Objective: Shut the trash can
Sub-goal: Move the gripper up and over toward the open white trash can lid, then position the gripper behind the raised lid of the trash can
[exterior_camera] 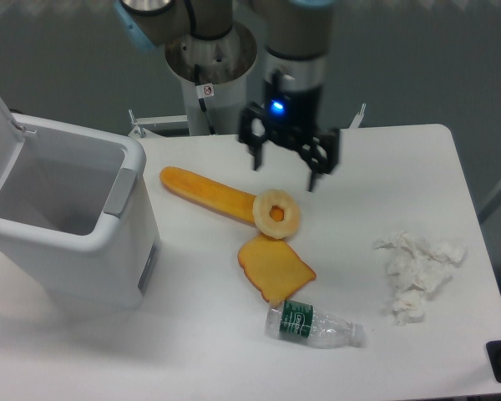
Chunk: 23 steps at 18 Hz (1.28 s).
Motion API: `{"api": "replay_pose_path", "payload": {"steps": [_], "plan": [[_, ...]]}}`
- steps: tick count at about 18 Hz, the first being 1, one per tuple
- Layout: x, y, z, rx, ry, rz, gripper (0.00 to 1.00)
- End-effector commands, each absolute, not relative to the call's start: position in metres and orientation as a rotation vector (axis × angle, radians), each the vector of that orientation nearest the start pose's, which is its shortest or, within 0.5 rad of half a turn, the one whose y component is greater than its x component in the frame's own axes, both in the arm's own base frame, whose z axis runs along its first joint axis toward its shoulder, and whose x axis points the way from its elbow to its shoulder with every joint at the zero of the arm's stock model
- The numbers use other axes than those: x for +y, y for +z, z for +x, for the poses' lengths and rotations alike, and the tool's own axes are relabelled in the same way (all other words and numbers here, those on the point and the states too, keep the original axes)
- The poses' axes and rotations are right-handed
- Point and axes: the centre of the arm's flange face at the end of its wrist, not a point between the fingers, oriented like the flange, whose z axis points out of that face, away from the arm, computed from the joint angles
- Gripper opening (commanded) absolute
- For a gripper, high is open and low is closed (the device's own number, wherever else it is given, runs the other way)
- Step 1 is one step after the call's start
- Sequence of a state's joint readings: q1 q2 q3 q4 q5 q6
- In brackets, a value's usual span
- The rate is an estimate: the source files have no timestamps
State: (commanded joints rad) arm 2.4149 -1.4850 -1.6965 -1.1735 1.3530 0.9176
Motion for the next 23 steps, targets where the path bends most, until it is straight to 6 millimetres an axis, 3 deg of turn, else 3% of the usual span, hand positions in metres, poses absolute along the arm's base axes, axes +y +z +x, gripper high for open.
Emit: {"api": "replay_pose_path", "payload": {"steps": [4,13,19,23], "plan": [[0.450,0.535,-0.181,0.184,0.161,-2.693,1.00],[0.471,0.550,-0.056,0.230,-0.040,-2.634,1.00],[0.466,0.558,-0.014,0.258,-0.181,-2.626,1.00],[0.473,0.556,-0.008,0.208,-0.222,-2.628,1.00]]}}
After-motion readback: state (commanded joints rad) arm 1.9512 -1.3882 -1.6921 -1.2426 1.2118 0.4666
